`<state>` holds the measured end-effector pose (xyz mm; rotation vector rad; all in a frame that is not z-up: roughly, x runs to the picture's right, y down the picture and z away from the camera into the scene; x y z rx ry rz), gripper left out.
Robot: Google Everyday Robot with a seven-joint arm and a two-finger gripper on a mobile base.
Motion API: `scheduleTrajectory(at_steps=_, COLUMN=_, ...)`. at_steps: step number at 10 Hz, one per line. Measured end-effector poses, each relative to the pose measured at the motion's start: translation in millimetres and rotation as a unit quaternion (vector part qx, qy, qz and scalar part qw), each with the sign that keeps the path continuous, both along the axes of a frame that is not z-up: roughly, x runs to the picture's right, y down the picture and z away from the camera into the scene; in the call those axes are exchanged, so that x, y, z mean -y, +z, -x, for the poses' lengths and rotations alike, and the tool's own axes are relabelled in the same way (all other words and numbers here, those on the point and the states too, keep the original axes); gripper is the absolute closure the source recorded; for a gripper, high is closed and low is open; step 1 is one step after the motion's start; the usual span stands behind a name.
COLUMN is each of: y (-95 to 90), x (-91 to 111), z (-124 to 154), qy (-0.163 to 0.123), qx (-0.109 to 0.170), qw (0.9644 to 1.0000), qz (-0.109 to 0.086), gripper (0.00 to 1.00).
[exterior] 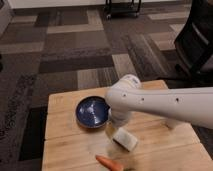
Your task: Wipe the white sponge on the table
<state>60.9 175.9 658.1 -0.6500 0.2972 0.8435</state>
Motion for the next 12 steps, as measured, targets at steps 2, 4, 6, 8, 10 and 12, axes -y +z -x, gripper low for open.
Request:
scheduleTrajectory(at_steps=2, y=0.0, x=0.0, z=-0.1, qy=0.0, qx=0.0, qw=1.0, qz=0.0, gripper=0.35)
scheduleTrajectory(at_steps=4, y=0.5, x=-1.6, z=-1.4, qy=-0.002, qx=-0.003, qw=1.0, qz=0.002, gripper=0.35)
scheduleTrajectory(at_steps=6, y=2.9, x=-3.7, z=-7.1, qy=-0.009, qx=-0.01, qw=0.9999, qz=0.001, gripper=0.35)
scheduleTrajectory(at_steps=8, y=8.2, x=-5.3, z=-13.9, qy=-0.018, qx=-0.01, qw=0.9998, qz=-0.002, gripper=0.35)
scheduleTrajectory(at_steps=10, y=17.1, x=-14.4, z=-23.2, qy=-0.041, qx=0.009, qw=0.9991, qz=0.0, gripper=0.35)
scheduleTrajectory(at_steps=12, y=20.3, x=-20.6, z=-35.3, qy=-0.057, qx=0.02, qw=0.9982, qz=-0.001, gripper=0.35)
